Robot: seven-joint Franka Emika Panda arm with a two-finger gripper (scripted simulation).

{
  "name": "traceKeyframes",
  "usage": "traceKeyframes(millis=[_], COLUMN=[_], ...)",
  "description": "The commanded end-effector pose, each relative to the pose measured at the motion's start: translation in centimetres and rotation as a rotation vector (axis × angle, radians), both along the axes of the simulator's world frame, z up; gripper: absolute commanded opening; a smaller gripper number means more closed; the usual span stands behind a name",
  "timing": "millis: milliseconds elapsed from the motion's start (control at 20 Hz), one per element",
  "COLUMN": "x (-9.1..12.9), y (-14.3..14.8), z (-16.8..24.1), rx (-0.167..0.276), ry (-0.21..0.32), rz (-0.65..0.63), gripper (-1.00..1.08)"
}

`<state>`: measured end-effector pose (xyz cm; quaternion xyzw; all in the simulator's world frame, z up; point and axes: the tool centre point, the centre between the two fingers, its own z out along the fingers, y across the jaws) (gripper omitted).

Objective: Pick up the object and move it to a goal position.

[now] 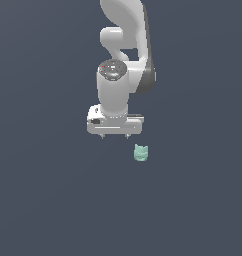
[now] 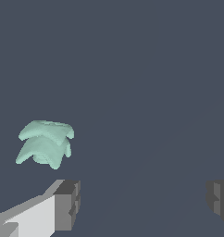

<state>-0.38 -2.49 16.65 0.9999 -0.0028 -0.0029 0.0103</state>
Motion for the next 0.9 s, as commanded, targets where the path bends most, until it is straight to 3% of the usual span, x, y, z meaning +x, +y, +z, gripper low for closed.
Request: traceKeyframes(millis=[0,450,850], x=[0.0,-0.1,0.0], y=[0.0,1.0,1.5], z=[0.0,-0.5,-0.8], rx=[0.0,0.031,0.029], ry=[0.0,0.02,0.018], rz=[0.0,0.008,0.001], gripper=[1.0,1.0,1.0])
